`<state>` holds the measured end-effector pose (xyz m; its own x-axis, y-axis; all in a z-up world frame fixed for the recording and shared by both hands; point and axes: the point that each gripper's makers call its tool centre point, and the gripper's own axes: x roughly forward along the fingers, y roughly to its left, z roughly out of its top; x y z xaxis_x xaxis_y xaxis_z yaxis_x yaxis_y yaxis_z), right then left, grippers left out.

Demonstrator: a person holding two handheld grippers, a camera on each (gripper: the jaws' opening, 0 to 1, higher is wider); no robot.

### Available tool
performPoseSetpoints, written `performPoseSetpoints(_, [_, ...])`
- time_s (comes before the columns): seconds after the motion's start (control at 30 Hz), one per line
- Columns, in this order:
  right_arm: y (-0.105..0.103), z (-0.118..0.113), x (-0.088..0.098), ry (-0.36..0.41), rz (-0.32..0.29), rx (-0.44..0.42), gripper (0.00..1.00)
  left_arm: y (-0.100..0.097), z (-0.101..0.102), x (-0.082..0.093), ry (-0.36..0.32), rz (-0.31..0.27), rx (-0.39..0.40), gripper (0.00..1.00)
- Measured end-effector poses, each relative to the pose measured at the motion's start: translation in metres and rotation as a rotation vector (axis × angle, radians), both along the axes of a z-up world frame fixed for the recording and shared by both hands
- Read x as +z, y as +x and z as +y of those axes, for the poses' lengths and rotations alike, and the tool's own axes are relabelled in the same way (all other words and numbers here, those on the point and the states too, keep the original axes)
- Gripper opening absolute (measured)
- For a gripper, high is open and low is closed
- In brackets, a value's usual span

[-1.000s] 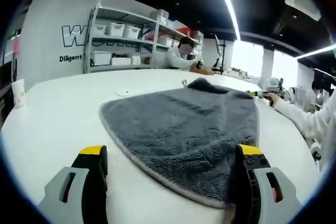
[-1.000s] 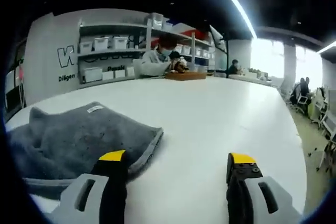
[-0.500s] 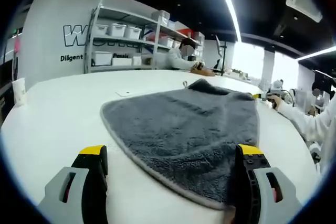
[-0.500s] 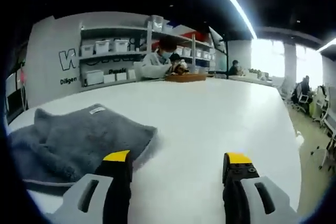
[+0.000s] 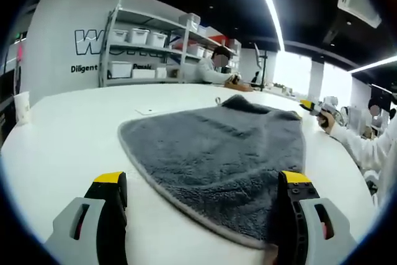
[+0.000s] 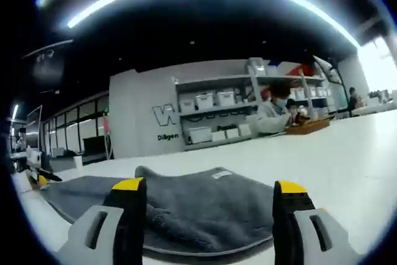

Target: Open the folded towel by lifting each exposed corner and separating the folded layers until the towel lies flat within the target outline without major curled edges

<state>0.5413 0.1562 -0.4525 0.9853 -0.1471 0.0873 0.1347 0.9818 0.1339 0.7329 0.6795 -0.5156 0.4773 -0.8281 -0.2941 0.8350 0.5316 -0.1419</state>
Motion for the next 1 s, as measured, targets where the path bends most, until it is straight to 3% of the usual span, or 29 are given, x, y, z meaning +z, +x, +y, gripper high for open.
performPoseSetpoints(0.1, [0.006,0.02,0.002,0.004,-0.014,0.095,0.93,0.0,0.0,0.0,-0.001,0.0,-0.001,1.0])
performPoseSetpoints(0.17, [0.011,0.025,-0.003,-0.001,0.013,0.124,1.0,-0.001,0.0,0.0,0.0,0.0,-0.001,1.0])
performPoseSetpoints(0.2, [0.011,0.028,-0.008,-0.009,0.042,0.134,0.99,-0.001,0.0,0.0,0.001,0.0,-0.002,1.0])
performPoseSetpoints(0.5, [0.021,0.038,-0.016,-0.096,0.091,0.163,0.99,0.0,0.0,0.0,0.002,-0.001,-0.002,1.0])
performPoseSetpoints(0.87, [0.037,0.064,-0.037,-0.158,0.197,0.282,0.99,-0.001,-0.001,-0.001,0.007,-0.003,-0.002,1.0])
performPoseSetpoints(0.93, [0.041,0.065,-0.039,-0.171,0.21,0.283,0.99,-0.001,-0.001,-0.001,0.008,-0.003,-0.002,1.0])
performPoseSetpoints(1.0, [0.045,0.053,-0.037,-0.231,0.224,0.196,0.99,-0.001,-0.001,-0.001,0.01,-0.004,-0.002,1.0])
